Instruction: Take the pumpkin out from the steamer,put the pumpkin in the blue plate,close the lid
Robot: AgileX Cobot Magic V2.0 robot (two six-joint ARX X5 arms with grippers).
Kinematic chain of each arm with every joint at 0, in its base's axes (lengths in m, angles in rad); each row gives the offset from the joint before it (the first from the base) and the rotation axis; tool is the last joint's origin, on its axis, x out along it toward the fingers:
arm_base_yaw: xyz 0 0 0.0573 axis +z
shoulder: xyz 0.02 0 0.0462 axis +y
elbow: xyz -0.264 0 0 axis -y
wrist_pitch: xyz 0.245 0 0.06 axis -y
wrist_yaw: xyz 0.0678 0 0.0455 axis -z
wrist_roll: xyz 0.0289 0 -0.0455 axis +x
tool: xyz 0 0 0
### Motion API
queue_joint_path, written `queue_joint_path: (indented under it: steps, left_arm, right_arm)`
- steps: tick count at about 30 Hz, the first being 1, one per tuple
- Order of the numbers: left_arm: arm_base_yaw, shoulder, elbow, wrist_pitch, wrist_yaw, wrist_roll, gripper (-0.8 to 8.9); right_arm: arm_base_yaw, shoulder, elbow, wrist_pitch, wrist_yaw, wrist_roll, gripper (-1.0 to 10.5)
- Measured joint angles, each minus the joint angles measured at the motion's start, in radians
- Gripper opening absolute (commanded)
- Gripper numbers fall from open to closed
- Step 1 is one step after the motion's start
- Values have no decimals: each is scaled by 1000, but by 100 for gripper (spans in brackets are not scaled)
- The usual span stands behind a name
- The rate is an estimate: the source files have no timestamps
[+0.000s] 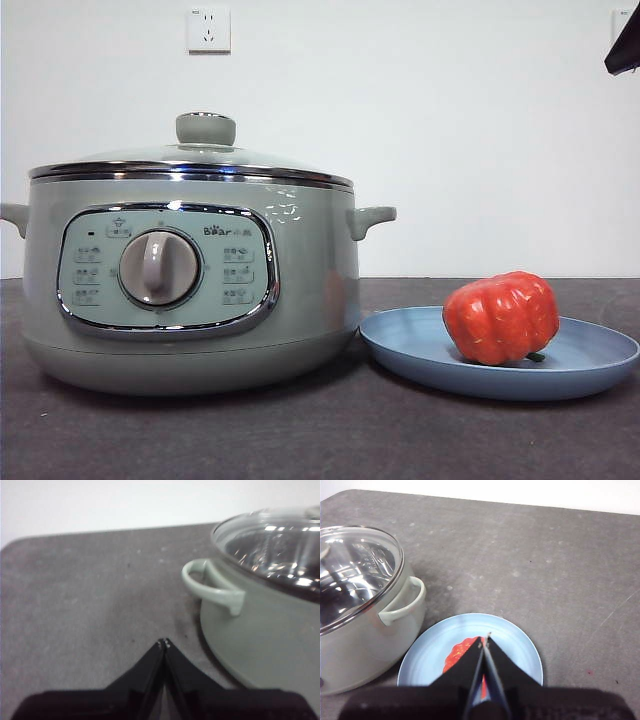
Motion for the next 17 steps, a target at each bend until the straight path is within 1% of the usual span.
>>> queue_joint_path:
  steps: [9, 17]
  left_arm:
    - [36, 0, -26, 13, -2, -31, -3]
    - [42, 0, -26, 13, -2, -41, -3]
  right_arm:
    - [0, 0, 0, -1, 0, 0, -16]
    - [0, 0, 0, -1, 0, 0, -16]
